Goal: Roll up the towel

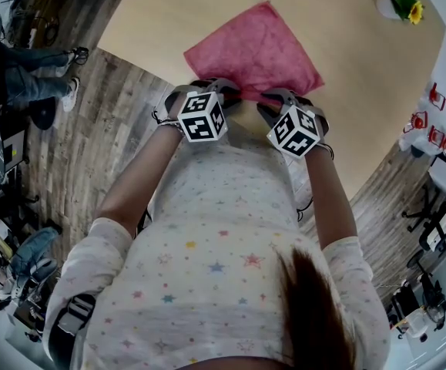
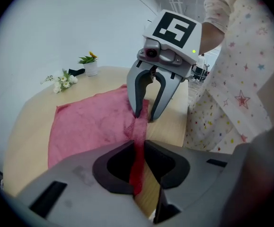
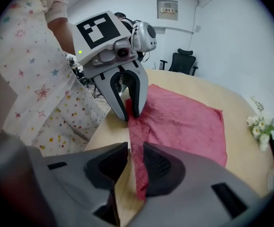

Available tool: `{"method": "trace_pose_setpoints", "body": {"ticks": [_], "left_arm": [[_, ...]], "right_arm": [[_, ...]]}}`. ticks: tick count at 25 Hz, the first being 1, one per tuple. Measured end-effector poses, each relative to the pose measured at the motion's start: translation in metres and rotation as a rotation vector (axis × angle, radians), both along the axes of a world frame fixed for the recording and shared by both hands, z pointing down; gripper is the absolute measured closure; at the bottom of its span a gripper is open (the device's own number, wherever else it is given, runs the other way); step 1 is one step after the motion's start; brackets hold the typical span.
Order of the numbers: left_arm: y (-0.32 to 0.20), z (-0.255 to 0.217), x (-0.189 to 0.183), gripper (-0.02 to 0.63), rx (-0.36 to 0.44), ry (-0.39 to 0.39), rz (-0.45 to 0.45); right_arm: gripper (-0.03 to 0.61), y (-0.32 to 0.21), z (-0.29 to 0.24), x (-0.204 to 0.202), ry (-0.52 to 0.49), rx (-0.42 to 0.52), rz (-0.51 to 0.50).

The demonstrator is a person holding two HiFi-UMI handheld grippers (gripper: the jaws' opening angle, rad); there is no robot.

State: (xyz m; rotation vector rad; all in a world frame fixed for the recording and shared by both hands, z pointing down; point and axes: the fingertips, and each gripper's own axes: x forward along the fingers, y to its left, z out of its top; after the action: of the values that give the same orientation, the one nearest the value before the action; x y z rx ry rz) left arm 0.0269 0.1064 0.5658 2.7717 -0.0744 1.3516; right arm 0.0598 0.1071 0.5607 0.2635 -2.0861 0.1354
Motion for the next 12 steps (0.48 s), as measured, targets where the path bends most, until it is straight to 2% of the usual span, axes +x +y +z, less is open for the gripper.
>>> {"method": "trace_pose_setpoints", "body": {"ticks": [3,5,10,12], "left_arm": [[0.000,-0.002,-0.003,0.560,-0.031,0.008,-0.002],[0.006,-0.004,-0.004,0.566,-0.069,0.006,0.014],[0.035,-0.007,-0.008,0.566,-0.238,0.000,0.068],[0.039,-0.008,-0.009,0.566,-0.285,0.003,0.062]], "right_arm": [[0.507,0.000,-0.001,0.002,0.000,0.003,-0.008],[0.539,0.005,-0.003,0.002,-0.009,-0.033,-0.018],[0.543,0.034,-0.005,0.001,-0.024,-0.235,-0.047],[0.540,0.038,-0.004,0.000,-0.031,-0.280,-0.038]]}}
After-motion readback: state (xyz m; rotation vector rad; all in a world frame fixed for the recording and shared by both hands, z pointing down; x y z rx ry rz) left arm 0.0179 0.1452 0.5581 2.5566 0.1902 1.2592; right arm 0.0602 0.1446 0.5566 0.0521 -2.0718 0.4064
